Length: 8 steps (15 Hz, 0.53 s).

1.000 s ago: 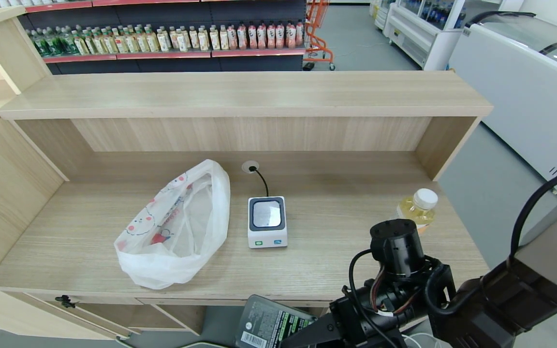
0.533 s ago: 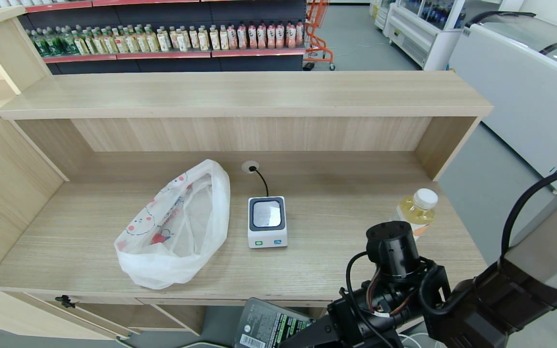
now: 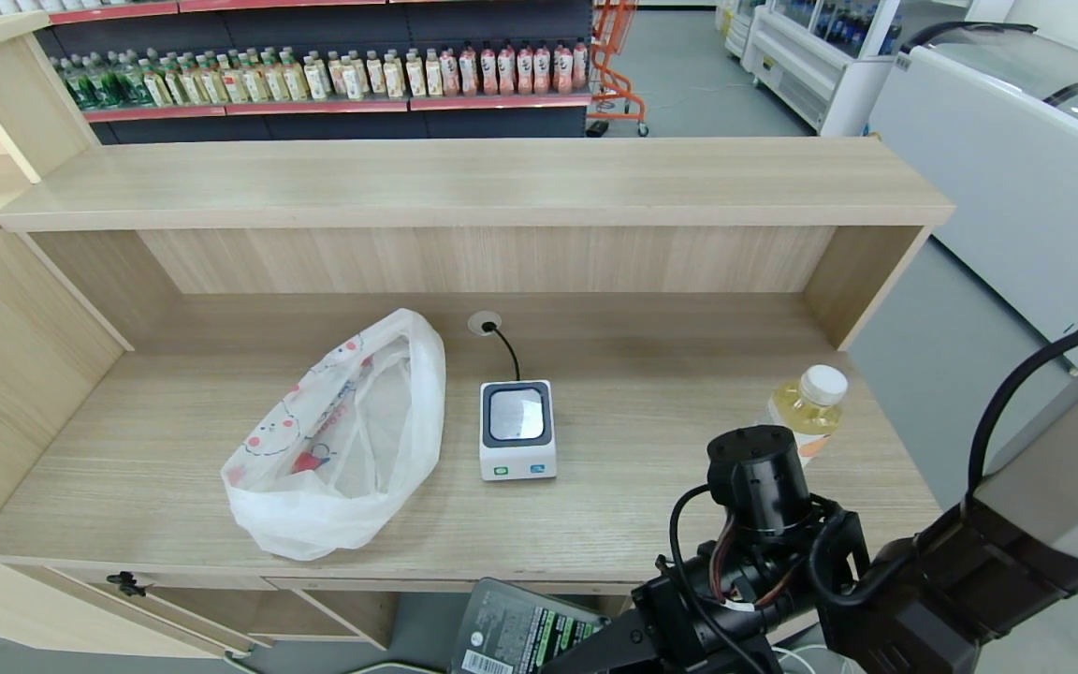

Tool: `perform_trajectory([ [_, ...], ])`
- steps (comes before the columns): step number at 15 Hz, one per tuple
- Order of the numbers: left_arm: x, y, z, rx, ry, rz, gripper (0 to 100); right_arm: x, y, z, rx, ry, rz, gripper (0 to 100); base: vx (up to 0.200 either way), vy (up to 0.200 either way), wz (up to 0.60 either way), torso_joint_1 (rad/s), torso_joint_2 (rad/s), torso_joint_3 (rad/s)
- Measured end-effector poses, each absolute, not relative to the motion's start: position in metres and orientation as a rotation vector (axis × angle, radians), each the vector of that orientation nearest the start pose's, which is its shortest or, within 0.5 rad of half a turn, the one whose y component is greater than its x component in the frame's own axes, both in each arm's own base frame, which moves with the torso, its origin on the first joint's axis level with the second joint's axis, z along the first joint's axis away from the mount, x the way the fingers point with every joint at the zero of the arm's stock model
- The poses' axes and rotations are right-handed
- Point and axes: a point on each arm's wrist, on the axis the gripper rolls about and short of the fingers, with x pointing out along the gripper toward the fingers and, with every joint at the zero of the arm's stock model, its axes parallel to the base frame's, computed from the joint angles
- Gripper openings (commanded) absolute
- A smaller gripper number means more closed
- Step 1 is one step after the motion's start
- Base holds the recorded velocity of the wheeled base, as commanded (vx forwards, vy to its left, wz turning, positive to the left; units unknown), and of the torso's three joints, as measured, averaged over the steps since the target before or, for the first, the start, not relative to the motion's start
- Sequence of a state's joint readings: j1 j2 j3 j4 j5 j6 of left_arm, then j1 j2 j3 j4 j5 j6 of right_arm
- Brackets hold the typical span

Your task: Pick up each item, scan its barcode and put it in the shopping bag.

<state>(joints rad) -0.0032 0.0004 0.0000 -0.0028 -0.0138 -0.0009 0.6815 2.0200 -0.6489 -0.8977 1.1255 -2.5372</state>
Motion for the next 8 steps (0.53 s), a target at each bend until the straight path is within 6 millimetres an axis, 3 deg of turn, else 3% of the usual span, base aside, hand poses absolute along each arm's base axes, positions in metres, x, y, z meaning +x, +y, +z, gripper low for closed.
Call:
perform_trajectory([
  [8,-0.023,0.0,0.076,0.0,-0.002,-0.017,100,0.246,0.216,0.08,2.025,2.519,-1.602,0,0.0,0.0,0.0,0.0,0.0,0.0],
])
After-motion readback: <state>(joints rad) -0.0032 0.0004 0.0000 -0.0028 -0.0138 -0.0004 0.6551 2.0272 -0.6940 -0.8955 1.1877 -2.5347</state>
